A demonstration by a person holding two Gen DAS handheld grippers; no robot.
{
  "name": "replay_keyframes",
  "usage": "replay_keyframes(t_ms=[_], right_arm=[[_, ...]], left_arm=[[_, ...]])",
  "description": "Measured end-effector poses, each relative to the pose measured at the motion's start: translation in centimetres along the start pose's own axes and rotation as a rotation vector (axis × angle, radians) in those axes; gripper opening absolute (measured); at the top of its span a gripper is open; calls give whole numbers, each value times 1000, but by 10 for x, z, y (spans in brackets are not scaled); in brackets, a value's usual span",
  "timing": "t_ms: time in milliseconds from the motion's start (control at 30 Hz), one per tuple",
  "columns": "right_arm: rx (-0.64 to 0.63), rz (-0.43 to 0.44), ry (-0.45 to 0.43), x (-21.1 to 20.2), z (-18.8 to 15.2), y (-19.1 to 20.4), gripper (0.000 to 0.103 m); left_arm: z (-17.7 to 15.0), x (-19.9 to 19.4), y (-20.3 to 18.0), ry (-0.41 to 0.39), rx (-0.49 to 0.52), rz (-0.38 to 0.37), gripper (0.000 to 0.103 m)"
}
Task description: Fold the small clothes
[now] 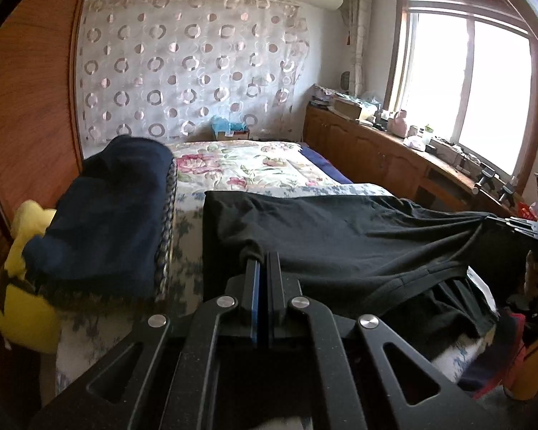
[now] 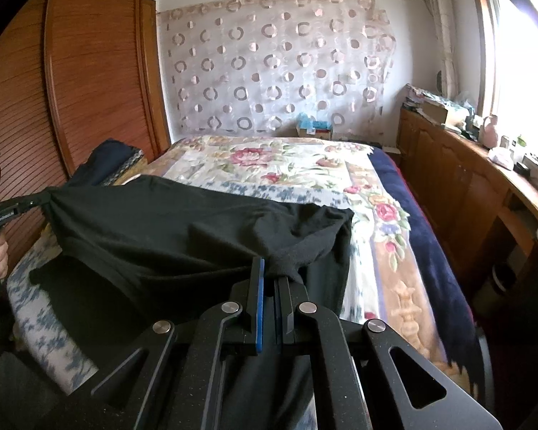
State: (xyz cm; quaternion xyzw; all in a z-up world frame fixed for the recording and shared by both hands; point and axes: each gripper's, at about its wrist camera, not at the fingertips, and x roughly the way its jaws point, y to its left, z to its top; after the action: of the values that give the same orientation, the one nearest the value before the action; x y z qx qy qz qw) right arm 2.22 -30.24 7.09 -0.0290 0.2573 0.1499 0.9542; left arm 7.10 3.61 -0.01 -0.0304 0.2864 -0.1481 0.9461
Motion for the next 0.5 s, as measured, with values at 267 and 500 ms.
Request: replay_keyframes(t_ms=[267, 500], right_arm=[[-10, 13, 87, -27, -22, 8, 4], [32, 25, 213, 0, -44, 6, 4]], left_arm=[[-37, -10, -5, 86, -17, -3, 4], [-61, 10, -4, 178, -8, 26, 4]])
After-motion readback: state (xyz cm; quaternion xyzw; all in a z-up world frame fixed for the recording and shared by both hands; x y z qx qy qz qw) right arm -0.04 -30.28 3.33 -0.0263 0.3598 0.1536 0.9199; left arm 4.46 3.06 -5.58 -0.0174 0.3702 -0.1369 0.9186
